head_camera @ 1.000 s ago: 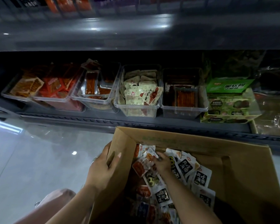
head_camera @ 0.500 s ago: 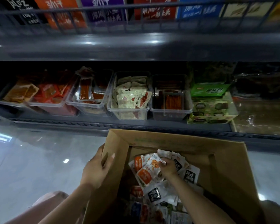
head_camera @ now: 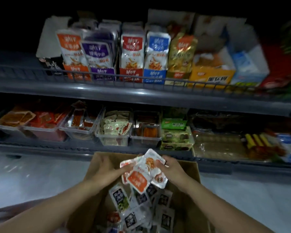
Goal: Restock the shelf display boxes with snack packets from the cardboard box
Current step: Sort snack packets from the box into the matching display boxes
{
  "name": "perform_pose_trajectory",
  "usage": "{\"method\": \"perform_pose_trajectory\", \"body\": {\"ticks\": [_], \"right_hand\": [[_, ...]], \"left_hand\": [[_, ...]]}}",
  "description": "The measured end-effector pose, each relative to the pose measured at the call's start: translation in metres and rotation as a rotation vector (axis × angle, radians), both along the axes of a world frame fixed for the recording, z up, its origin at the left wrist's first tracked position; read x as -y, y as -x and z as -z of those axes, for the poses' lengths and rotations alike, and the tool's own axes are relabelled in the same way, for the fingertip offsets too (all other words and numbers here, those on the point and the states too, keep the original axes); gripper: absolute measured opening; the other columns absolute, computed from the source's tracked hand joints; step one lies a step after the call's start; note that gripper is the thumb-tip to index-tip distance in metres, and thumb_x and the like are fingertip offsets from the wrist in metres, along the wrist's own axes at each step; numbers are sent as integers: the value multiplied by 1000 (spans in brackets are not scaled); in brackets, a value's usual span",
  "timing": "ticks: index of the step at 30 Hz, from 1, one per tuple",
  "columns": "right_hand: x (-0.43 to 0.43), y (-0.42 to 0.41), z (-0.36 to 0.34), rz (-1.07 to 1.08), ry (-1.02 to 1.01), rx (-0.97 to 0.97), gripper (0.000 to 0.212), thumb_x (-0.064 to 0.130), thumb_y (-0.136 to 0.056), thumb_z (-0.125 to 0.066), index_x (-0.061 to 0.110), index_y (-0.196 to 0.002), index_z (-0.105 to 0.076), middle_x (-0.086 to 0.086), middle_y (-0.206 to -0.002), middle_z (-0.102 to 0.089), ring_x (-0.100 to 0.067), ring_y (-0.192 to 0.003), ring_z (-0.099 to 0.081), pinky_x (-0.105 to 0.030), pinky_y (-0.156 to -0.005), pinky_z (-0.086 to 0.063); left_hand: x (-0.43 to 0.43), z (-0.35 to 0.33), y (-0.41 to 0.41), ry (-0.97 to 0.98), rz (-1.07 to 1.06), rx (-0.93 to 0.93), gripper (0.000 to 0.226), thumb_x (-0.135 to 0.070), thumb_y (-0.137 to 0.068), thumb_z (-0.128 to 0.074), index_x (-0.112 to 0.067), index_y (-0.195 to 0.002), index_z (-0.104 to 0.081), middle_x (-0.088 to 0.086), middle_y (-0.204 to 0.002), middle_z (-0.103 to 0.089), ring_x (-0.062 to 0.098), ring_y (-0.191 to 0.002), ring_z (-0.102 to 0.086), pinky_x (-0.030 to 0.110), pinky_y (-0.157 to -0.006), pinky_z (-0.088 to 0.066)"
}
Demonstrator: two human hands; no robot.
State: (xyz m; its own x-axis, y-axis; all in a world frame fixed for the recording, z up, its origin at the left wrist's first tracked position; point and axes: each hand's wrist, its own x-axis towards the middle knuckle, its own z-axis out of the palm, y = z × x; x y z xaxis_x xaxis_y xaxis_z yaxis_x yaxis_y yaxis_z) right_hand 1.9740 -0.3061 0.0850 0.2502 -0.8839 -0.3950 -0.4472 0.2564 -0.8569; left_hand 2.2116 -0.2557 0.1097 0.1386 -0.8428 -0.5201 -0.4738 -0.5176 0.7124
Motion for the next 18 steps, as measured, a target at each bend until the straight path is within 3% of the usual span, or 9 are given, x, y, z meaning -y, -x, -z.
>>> {"method": "perform_pose_trajectory", "body": {"ticks": [1,2,4,6,9,12,15,18], "right_hand": [[-1,5,-22,86,38,32,26,25,-97,-55,0,-96,-62,-12,-91,-66,-20,-80,-62,-25,-69,-46],[-2,11,-42,179,75,74,24,25,-97,-54,3,-96,-63,-11,-92,-67,-19,-80,-63,-27,-71,-48],[-6,20,-75,340,119,155,20,25,-97,-53,8,-96,-64,-12,-96,-69,-24,-86,-67,-35,-78,-53],[-14,24,-97,427,138,234,16,25,-97,-54,14,-97,-65,-12,-97,-71,-27,-91,-69,-43,-86,-54],[-30,21,-116,463,143,339,14,21,-95,-57,12,-101,-66,-10,-97,-73,-27,-91,-70,-49,-88,-54],[-41,13,-123,409,133,376,18,18,-91,-63,18,-109,-62,-2,-99,-74,-18,-89,-72,-41,-84,-57],[-37,10,-129,314,284,259,49,17,-78,-78,27,-117,-50,3,-113,-65,-8,-95,-68,-30,-78,-58],[-28,7,-136,133,402,173,80,22,-70,-84,40,-132,-38,21,-125,-51,1,-108,-59,-24,-80,-56]], "left_hand": [[1,-13,14,-97,-49,-214,127,-72,-51,-76,-12,-149,-22,4,-130,-57,10,-104,-62,29,-84,-55],[0,-28,29,-208,-64,-431,131,-63,-50,-82,-12,-150,-15,8,-131,-56,14,-102,-63,30,-79,-56],[-1,-52,56,-285,-40,-713,123,-49,-54,-85,-15,-150,-16,11,-140,-49,23,-111,-59,36,-82,-56],[2,-63,79,-167,-57,-848,88,-40,-62,-78,-16,-138,-40,6,-131,-58,22,-114,-59,39,-90,-53],[6,-80,99,106,-110,-809,48,-38,-71,-69,-17,-114,-61,0,-113,-70,17,-111,-62,39,-103,-45],[9,-90,95,234,-76,-770,34,-35,-83,-62,-18,-113,-63,-3,-107,-73,14,-102,-68,36,-97,-50],[18,-101,74,265,10,-675,24,-27,-90,-60,-16,-110,-64,0,-107,-73,14,-97,-69,32,-86,-55],[24,-109,53,221,284,-504,23,-27,-91,-60,-15,-109,-65,1,-105,-73,15,-95,-70,30,-85,-55]]}}
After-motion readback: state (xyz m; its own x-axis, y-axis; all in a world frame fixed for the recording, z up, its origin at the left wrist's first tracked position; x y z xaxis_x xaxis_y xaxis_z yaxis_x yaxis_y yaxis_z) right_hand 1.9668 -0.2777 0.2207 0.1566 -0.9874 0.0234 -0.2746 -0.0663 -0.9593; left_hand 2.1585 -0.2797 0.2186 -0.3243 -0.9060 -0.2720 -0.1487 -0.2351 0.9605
